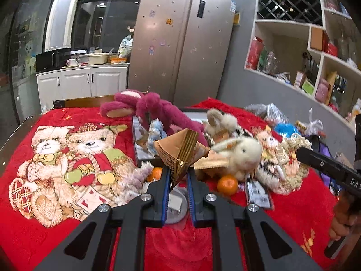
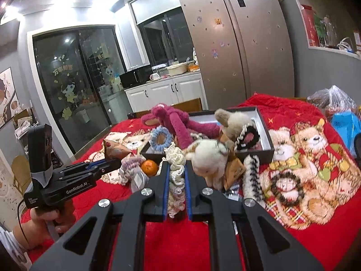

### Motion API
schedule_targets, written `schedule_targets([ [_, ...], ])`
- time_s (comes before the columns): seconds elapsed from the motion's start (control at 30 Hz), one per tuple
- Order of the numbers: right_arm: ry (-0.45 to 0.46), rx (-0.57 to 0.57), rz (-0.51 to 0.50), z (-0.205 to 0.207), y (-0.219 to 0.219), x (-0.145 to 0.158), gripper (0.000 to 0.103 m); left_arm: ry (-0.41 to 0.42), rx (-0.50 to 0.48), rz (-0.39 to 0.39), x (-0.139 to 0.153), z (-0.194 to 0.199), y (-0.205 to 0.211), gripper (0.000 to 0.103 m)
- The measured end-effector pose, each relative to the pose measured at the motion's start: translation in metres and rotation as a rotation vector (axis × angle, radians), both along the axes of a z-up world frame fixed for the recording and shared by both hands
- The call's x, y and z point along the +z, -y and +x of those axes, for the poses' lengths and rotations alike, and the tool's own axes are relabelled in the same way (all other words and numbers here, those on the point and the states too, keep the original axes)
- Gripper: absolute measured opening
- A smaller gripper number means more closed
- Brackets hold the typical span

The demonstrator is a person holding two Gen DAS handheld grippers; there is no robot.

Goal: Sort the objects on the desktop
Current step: 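Lift both held items up from the pile, then carry the cone candy and lace scrunchie over the black-framed box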

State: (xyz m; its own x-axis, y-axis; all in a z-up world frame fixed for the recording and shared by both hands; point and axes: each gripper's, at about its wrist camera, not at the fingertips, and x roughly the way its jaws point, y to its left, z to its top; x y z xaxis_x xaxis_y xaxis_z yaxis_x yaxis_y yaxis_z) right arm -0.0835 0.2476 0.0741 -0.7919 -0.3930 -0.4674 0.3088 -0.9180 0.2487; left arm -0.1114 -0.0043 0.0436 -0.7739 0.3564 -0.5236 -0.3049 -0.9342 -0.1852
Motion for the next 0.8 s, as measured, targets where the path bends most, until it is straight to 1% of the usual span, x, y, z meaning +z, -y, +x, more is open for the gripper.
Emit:
schedule_targets([
  [0.23, -0.026, 0.001, 0.011, -0.021, 0.007, 0.026, 0.013, -0.01, 0.008, -0.01, 0.025, -0.016, -0.006, 0.015],
  [0.37, -0.048, -0.025, 0.039, -0.045, 0.012, 0.042, 0.013, -0.011, 0.014, -0.024, 0.036, -0.04, -0.022, 0.015],
  [0.47, -0.055, -0.039, 0.033, -0.069, 0.014, 0.05, 0.013, -0.015, 0.01, -0.019, 0.043, -0.064, -0.037, 0.015],
  [0.6, -0.035, -0.06, 0.016, -0.108, 0.013, 0.049, 0.013, -0.015, 0.011, -0.005, 0.042, -0.096, -0.059, 0.015],
  [0.73, 0.004, -0.063, -0.016, -0.154, 0.003, 0.038, 0.013, -0.017, 0.0, -0.014, 0.038, -0.125, -0.077, 0.015],
  [0.8, 0.022, -0.071, -0.028, -0.175, -0.002, 0.031, 0.013, -0.016, 0.01, -0.023, 0.034, -0.139, -0.084, 0.015],
])
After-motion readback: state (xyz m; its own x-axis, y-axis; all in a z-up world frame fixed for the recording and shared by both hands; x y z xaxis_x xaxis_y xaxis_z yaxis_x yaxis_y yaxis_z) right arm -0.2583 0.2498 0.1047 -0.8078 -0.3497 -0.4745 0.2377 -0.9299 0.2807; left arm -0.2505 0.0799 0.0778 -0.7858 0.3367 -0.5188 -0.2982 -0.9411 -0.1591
